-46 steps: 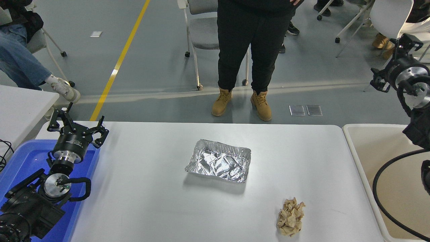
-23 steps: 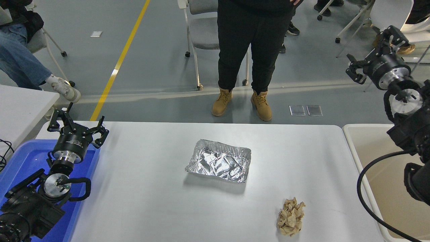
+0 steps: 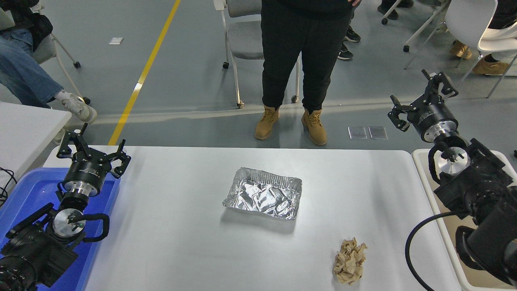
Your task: Clean the table surface
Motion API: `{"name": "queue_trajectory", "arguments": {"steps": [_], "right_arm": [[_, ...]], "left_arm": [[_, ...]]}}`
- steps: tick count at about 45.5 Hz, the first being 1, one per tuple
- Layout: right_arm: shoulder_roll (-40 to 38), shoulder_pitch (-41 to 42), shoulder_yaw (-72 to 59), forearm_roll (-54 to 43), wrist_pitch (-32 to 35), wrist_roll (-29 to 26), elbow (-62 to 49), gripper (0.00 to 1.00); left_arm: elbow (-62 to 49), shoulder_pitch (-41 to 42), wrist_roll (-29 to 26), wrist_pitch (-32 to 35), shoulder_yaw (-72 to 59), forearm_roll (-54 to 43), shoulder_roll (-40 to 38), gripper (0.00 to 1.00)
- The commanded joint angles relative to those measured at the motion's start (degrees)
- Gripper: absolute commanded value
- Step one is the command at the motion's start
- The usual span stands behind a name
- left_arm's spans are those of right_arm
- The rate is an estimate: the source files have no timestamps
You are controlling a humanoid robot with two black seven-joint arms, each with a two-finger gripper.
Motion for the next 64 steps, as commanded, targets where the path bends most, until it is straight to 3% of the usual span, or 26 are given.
{"name": "queue_trajectory", "arguments": {"steps": [1, 22, 34, 52, 64], "right_arm": [[0.2, -2.7, 0.2, 0.0, 3.1, 1.9, 0.0, 0.97], [-0.1, -2.6, -3.4, -1.5, 2.8, 1.8, -0.1, 0.97], [-0.2, 1.5, -34.1, -7.7, 0.4, 1.3, -0.3, 0.97], [-0.6, 7.8, -64.8, -19.5, 1.0, 1.6, 0.0, 0.97], [0.1, 13.1, -77.7, -22.8, 8.1, 2.0, 0.5, 0.97]], "left_arm": [[0.0, 0.0, 0.0, 0.0, 0.0, 0.0, 0.0, 1.0], [0.0, 0.0, 0.0, 0.0, 0.0, 0.0, 0.0, 1.0], [0.0, 0.0, 0.0, 0.0, 0.0, 0.0, 0.0, 1.0], [0.0, 0.0, 0.0, 0.1, 0.0, 0.0, 0.0, 1.0], [0.0, 0.0, 0.0, 0.0, 0.0, 0.0, 0.0, 1.0]]}}
